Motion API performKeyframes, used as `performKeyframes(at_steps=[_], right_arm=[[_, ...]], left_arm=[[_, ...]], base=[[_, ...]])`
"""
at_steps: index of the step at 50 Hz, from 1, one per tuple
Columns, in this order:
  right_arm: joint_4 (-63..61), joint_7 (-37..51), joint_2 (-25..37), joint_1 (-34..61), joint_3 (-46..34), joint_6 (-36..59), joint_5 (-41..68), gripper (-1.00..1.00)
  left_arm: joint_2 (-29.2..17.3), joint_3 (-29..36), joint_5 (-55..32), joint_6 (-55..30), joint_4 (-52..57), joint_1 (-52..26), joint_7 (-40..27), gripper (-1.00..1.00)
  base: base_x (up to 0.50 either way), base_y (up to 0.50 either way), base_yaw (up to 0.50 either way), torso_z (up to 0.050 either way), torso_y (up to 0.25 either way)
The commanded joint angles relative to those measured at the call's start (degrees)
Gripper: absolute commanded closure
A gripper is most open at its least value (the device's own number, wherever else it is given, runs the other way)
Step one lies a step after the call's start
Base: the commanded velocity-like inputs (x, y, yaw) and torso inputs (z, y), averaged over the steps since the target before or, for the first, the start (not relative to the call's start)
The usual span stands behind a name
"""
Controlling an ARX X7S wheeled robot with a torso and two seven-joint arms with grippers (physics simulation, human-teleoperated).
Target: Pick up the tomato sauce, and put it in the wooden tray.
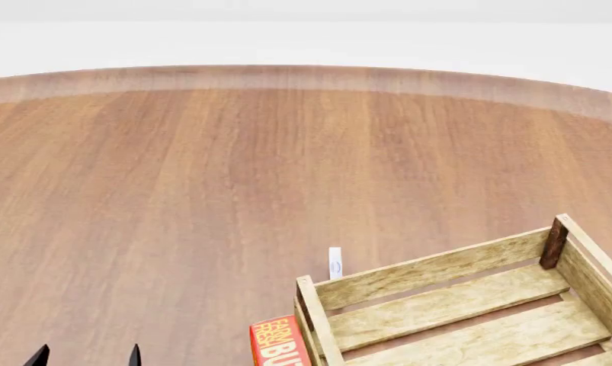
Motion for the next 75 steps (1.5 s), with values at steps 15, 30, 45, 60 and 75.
performKeyframes(at_steps=[15,30,45,60,75], right_arm=[[4.84,-0.44,-2.2,13.57,1.91,13.58,2.26,1.0],[14.57,-0.42,-3.72,23.86,2.24,18.55,2.6,1.0],[34.58,-4.43,-6.49,34.78,3.65,14.49,6.09,1.0],[54.84,-7.73,-8.07,42.9,4.96,6.85,7.64,1.0],[67.03,-7.34,-8.37,47.37,6.41,1.64,7.83,1.0]], left_arm=[[-0.29,0.5,-0.31,0.08,-0.18,-0.29,-0.28,-1.0],[-0.48,0.82,-0.34,0.44,-0.4,-0.25,-0.44,-1.0],[-0.79,1.02,-0.79,0.09,0.43,-0.06,-0.77,-1.0],[-0.75,1.28,-0.92,0.5,-0.43,-0.45,-0.79,-1.0],[-0.95,1.53,-1.11,0.58,-0.46,-0.57,-0.9,-1.0]], base=[[0.0,0.0,0.0,0.0,0.0],[0.0,0.0,0.0,0.0,0.001],[0.0,0.0,0.0,0.0,0.0],[0.0,0.0,0.0,0.0,0.0],[0.0,0.0,0.0,0.0,0.001]])
